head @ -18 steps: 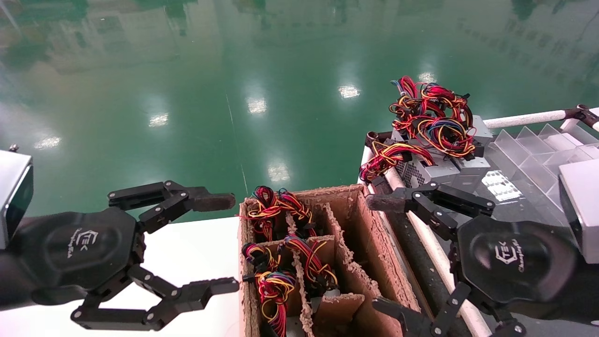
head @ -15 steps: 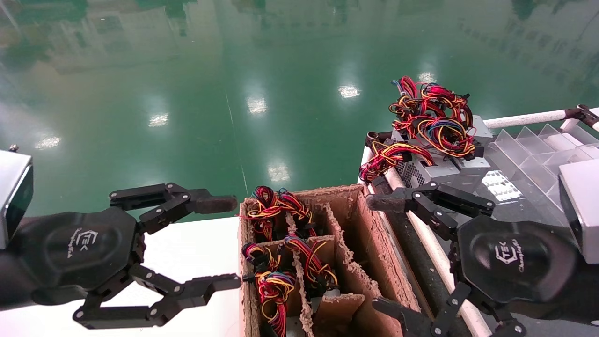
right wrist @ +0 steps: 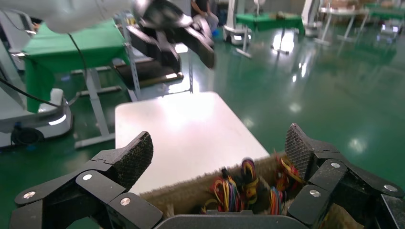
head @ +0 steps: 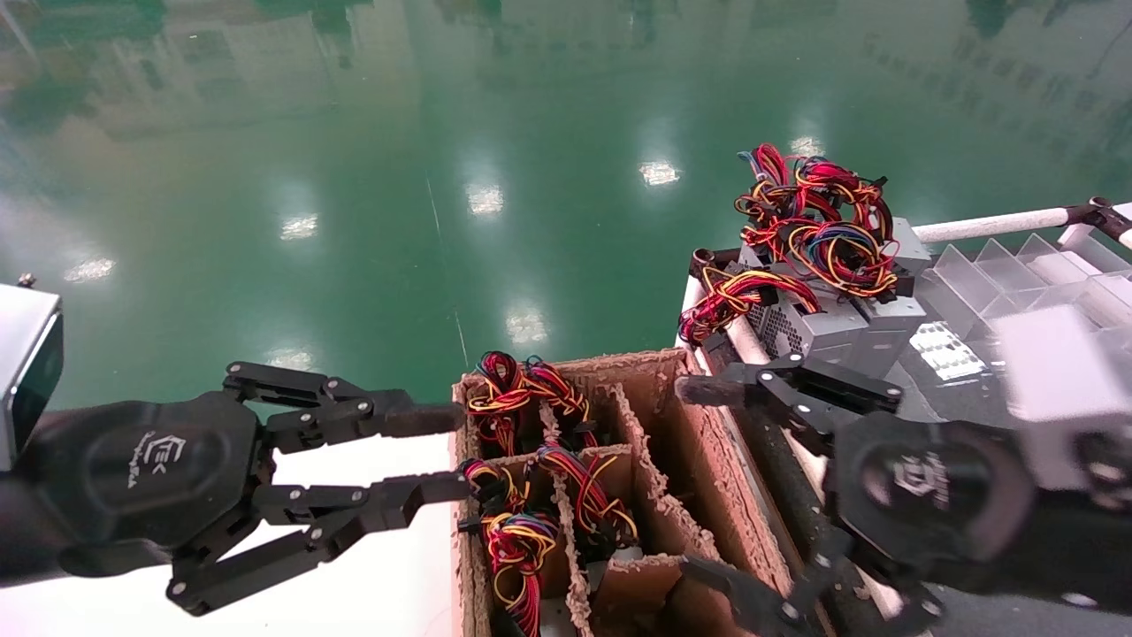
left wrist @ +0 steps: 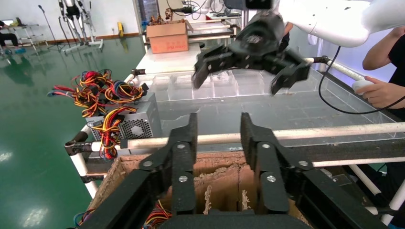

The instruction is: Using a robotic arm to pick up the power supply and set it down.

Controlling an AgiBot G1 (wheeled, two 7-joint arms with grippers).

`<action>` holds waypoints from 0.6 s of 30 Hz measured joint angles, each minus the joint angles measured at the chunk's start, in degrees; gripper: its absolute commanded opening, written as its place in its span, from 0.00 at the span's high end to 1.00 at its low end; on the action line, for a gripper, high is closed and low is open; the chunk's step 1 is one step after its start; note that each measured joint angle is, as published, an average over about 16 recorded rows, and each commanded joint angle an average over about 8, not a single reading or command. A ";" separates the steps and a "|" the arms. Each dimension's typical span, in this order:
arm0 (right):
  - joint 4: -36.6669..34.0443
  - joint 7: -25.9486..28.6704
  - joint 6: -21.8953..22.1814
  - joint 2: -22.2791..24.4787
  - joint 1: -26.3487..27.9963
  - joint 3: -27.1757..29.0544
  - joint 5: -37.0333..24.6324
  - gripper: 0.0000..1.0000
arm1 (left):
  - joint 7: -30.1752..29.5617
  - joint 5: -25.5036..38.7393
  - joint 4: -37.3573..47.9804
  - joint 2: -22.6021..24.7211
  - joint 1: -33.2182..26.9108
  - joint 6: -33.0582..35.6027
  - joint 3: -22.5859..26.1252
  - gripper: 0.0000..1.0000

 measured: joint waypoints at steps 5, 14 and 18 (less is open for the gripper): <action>0.74 3.14 4.22 -1.37 1.44 -2.35 -5.48 0.00 | 0.00 0.00 0.00 0.00 0.00 0.00 0.00 1.00; -0.96 12.05 9.73 -6.28 6.63 -9.00 -17.78 0.00 | 0.01 -0.01 0.01 0.00 -0.01 0.00 0.01 1.00; -4.08 15.40 10.31 -9.60 9.67 -12.21 -22.64 0.00 | 0.01 -0.01 0.01 0.00 -0.01 0.00 0.01 1.00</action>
